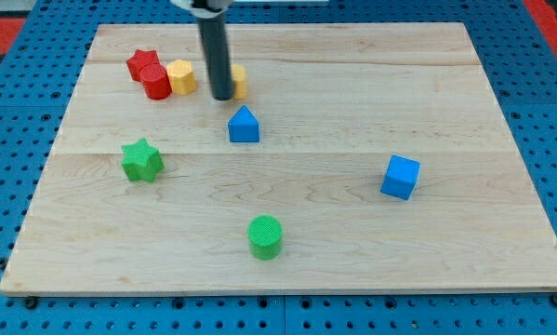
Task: Move the blue triangle close to the green star
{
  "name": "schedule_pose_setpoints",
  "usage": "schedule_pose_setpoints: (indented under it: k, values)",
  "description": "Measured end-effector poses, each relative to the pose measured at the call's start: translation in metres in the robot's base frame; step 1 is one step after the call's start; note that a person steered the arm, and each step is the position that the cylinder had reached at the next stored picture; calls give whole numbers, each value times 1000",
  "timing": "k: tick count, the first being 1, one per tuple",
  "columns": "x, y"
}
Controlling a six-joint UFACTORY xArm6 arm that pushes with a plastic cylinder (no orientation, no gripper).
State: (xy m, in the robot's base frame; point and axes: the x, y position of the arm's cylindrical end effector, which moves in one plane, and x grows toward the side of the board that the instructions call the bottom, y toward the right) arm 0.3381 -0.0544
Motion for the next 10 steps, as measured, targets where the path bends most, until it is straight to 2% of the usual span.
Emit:
schedule_pose_setpoints:
  k: [1,2,4,5,6,7,10]
  values:
    - [-1,28]
    - [-20,54]
    - [-31,-59]
    - [-37,-13]
    - [-4,4]
    - [15,5]
    - [7,6]
